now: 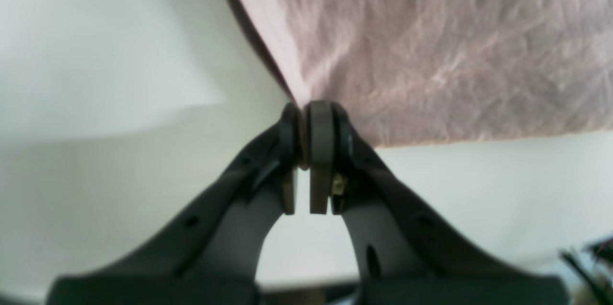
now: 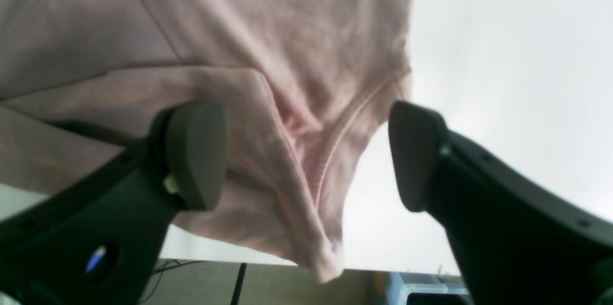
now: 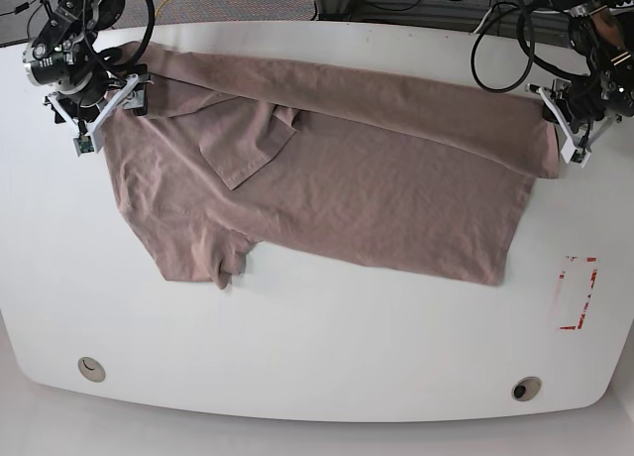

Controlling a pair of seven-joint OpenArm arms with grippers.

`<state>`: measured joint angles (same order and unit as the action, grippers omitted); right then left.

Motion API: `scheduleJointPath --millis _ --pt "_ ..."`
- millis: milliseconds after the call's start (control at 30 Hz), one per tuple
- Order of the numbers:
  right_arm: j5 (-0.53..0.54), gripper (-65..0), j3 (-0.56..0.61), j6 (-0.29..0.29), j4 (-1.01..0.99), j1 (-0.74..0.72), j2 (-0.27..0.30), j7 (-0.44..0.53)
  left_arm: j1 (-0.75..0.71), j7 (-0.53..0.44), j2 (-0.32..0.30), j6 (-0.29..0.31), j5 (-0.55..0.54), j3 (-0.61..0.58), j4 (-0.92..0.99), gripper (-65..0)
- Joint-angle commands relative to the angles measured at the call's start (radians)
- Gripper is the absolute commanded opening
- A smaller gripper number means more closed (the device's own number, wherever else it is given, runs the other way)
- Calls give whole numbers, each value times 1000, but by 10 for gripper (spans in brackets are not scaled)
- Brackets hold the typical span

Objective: Fold the T-shirt properly
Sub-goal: 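Move the open left gripper back along the shirt edge, then close the left gripper on the shirt edge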

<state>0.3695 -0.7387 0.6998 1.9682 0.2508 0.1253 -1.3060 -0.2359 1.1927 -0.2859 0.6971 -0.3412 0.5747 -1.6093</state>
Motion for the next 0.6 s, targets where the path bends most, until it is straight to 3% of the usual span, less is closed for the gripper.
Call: scheduleJointPath --millis 0,567 --pt "6 -155 -3 -2 18 -5 15 13 -52 19 -13 1 12 29 -41 -639" --pt "55 -151 1 -2 20 -1 14 -10 -185 19 -13 1 11 74 -67 -632"
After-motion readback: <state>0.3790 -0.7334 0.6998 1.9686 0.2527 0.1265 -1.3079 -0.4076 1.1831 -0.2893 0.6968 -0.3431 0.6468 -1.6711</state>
